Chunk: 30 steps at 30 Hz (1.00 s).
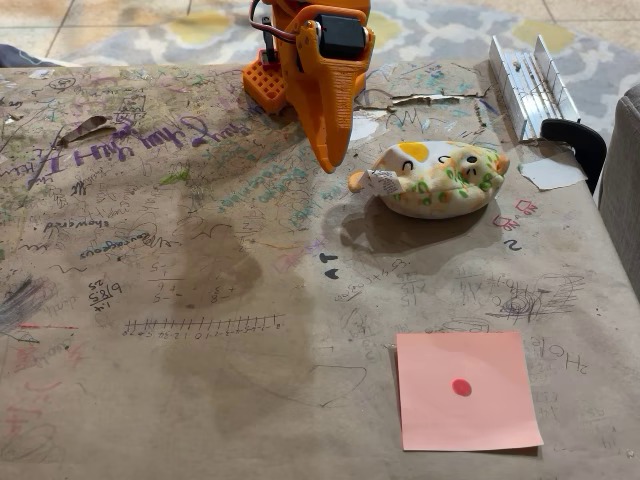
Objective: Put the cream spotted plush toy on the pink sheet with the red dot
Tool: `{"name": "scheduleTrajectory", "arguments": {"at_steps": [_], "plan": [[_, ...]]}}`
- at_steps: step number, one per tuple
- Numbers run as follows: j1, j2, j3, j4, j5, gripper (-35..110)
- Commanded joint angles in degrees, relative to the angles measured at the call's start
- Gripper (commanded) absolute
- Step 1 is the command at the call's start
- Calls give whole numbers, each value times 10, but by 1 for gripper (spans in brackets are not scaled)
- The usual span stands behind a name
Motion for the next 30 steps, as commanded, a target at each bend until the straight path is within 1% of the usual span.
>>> {"name": "scheduleTrajectory", "arguments": {"at_steps": [1, 12, 14, 16, 18, 23, 26, 27, 30], "plan": [[-8, 8, 0, -4, -5, 0], [-7, 8, 0, -4, -8, 0], [-10, 8, 0, 10, -47, 0], [-11, 8, -4, 25, -75, 4], [-40, 8, -32, 60, -122, 9], [-96, 7, -164, 200, -198, 26], [-168, 2, -236, 312, -296, 30], [-191, -31, -263, 346, -329, 31], [-219, -131, -301, 374, -394, 31]]}}
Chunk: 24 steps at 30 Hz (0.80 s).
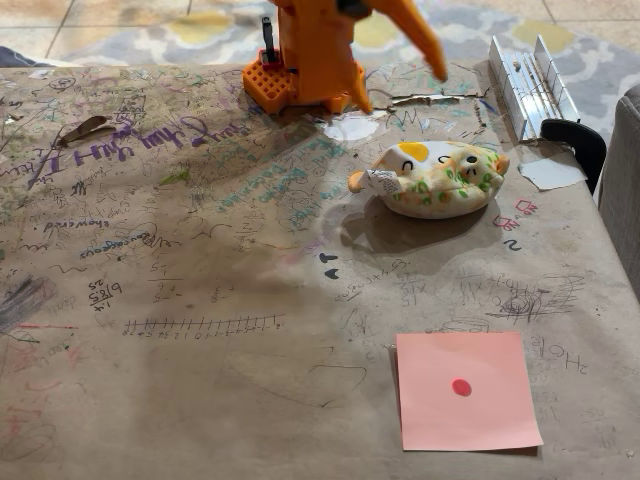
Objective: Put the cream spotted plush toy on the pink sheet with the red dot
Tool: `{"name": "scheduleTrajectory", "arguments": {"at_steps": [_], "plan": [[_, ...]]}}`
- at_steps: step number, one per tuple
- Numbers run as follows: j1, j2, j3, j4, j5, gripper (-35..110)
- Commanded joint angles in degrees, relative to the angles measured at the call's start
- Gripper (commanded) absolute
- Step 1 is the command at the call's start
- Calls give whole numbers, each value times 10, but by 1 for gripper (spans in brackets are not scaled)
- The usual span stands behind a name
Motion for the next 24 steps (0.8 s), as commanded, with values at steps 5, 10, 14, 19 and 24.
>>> {"name": "scheduleTrajectory", "arguments": {"at_steps": [5, 10, 14, 19, 24], "plan": [[-31, -296, -91, -21, -97, 31], [-35, -509, -150, -118, -76, 31], [-33, -602, -184, -190, -76, 32], [-66, -672, -189, -230, -56, 30], [-98, -704, -145, -254, -17, 8]]}}
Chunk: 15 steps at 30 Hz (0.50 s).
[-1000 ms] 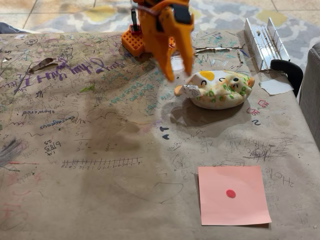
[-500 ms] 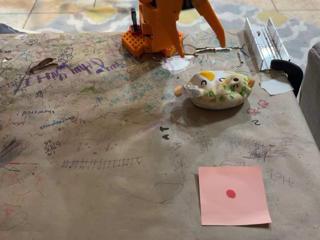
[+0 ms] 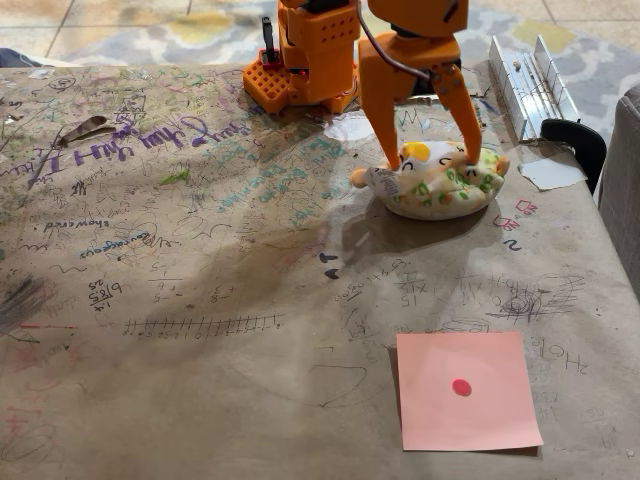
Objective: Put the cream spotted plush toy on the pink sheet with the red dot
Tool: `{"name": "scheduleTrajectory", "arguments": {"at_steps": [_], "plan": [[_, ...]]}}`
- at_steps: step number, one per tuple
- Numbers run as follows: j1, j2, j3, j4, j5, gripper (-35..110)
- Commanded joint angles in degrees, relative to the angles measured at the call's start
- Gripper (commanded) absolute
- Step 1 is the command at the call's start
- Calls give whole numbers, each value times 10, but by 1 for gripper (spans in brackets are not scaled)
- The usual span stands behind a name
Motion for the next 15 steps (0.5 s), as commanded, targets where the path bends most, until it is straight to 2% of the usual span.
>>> {"name": "scheduleTrajectory", "arguments": {"at_steps": [1, 11, 15], "plan": [[-28, -2, 32, -8, 27, 3], [-22, -48, 39, -9, 86, 0], [16, 4, -26, 53, 115, 0]]}}
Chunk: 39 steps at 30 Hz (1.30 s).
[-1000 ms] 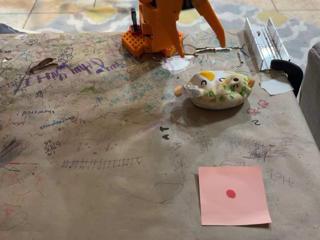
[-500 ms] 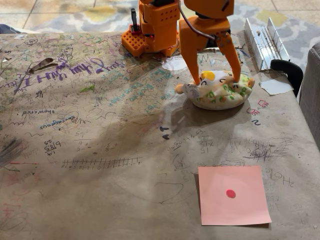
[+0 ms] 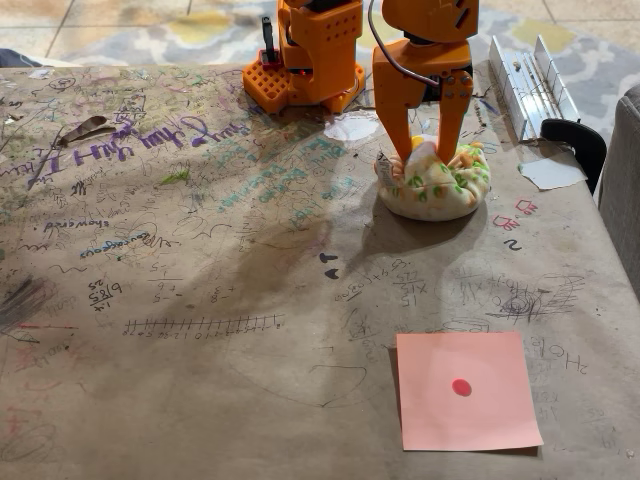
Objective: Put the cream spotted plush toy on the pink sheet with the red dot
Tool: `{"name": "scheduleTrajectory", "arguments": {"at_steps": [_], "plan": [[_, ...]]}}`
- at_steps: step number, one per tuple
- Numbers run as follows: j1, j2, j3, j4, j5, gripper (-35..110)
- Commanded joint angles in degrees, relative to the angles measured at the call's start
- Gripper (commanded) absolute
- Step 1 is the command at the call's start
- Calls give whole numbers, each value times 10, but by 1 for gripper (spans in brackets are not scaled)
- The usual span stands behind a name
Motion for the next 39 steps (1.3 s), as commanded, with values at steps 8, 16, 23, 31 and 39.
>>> {"name": "scheduleTrajectory", "arguments": {"at_steps": [8, 16, 23, 31, 39], "plan": [[57, 325, -274, 266, 42, 0], [101, 504, -535, 378, 40, 0], [145, 627, -590, 340, 69, 0], [174, 694, -627, 309, 87, 0], [194, 702, -630, 283, 91, 0]]}}
